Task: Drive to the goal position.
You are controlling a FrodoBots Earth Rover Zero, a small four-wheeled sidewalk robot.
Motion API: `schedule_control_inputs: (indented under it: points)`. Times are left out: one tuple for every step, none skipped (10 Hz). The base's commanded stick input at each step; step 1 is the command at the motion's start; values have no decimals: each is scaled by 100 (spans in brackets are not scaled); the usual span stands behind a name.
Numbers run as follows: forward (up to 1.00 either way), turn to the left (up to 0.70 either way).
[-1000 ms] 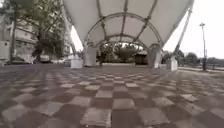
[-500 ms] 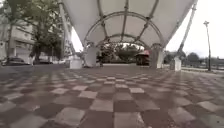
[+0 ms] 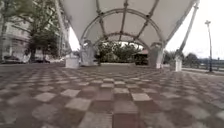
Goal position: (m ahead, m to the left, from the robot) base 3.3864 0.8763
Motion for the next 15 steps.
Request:
schedule_control_inputs:
  points:
    - [85,0]
    - [85,0]
    - [85,0]
    - [85,0]
    - [85,0]
    - [85,0]
    - [85,0]
    - [85,0]
    - [85,0]
    - [85,0]
    - [85,0]
    - [85,0]
    - [85,0]
    - [85,-4]
    - [85,-14]
